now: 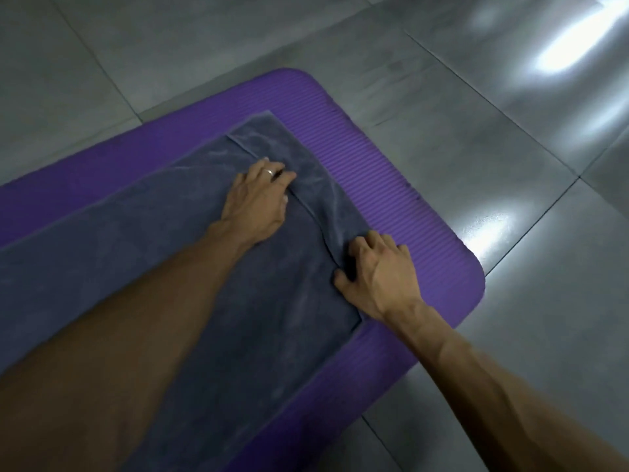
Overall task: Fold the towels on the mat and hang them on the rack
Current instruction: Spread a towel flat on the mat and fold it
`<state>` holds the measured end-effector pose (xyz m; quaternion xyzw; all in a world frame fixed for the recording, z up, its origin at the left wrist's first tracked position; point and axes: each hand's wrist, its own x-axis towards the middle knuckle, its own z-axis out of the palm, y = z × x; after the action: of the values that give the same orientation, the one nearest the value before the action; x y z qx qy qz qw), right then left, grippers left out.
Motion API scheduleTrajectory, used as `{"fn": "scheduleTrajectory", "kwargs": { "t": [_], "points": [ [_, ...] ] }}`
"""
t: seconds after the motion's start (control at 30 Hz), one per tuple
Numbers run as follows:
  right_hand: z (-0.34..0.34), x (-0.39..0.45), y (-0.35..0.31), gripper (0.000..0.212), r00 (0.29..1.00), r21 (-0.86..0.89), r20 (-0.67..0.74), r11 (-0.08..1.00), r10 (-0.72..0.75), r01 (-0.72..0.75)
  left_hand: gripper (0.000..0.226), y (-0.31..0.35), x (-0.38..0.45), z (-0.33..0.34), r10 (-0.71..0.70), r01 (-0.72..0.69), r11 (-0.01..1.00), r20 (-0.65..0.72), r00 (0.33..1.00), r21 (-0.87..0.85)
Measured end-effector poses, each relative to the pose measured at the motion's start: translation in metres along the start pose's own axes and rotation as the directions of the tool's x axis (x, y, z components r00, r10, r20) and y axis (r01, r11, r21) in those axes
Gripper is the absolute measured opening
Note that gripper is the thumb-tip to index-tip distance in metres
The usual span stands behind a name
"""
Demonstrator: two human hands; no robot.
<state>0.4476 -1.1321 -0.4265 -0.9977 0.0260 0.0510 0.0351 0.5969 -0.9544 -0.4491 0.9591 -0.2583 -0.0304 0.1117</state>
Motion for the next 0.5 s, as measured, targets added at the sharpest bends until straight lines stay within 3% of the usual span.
{"fn": "scheduleTrajectory", "kwargs": {
  "t": [0.1, 0.2, 0.3, 0.4, 0.5],
  "points": [
    [0.005, 0.002, -0.004, 0.025, 0.998, -0.046, -0.022, 0.997, 0.059, -0.06, 0.042, -0.018, 0.023, 0.006, 0.045, -0.043, 0.999, 0.043, 0.998, -0.027],
    [0.007, -0.001, -0.007, 0.024, 0.993, -0.024, -0.034, 0.994, 0.109, -0.11, 0.028, -0.018, 0.037, 0.0, 0.07, -0.074, 0.994, -0.04, 0.997, -0.086],
    [0.006, -0.008, -0.006, 0.018, 0.99, 0.028, -0.073, 0.993, 0.119, -0.117, 0.017, -0.024, 0.038, -0.013, 0.166, -0.17, 0.985, -0.111, 0.98, -0.026],
    [0.006, -0.021, -0.004, 0.025, 0.988, 0.042, -0.082, 0.991, 0.128, -0.125, 0.028, -0.044, 0.031, -0.024, 0.32, -0.318, 0.948, -0.075, 0.945, 0.03],
    [0.005, -0.015, -0.013, 0.035, 0.957, 0.172, -0.19, 0.967, 0.218, -0.186, 0.045, -0.034, 0.04, -0.022, 0.281, -0.287, 0.956, -0.105, 0.954, -0.051]
  ]
}}
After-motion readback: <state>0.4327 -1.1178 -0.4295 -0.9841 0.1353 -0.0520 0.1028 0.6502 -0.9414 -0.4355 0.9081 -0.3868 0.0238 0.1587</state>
